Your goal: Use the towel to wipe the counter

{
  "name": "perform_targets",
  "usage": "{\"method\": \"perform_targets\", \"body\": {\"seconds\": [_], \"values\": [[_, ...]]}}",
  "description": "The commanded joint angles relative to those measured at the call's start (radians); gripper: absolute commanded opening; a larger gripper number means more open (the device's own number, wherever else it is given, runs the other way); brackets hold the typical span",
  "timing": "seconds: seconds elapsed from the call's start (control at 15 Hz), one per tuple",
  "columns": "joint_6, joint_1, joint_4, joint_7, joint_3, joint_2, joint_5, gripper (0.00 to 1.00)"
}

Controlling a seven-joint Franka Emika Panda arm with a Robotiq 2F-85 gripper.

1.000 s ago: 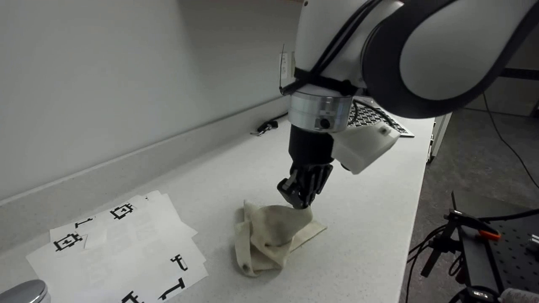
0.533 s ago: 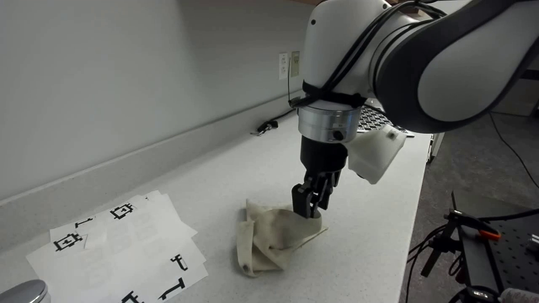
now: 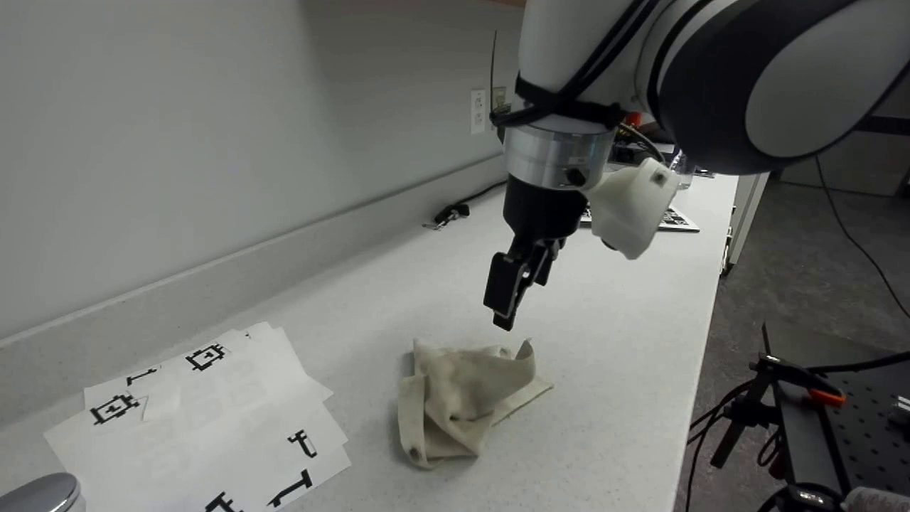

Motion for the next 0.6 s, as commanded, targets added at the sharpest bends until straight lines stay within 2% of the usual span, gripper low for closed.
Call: {"method": "perform_targets", "body": {"seconds": [0.0,0.27,0.33,0.4,0.53], "values": [[-0.025,-0.021,0.032,0.003,0.032,-0.042,-0.005,1.0],[-0.008,-0.022,0.072,-0.01,0.053,-0.032,0.017,1.0],[0.012,-0.022,0.076,-0.02,0.059,-0.023,0.035,0.75],[0.024,-0.022,0.08,-0.022,0.064,-0.018,0.041,0.74],[0.045,-0.022,0.088,-0.02,0.071,-0.006,0.054,0.58]]}}
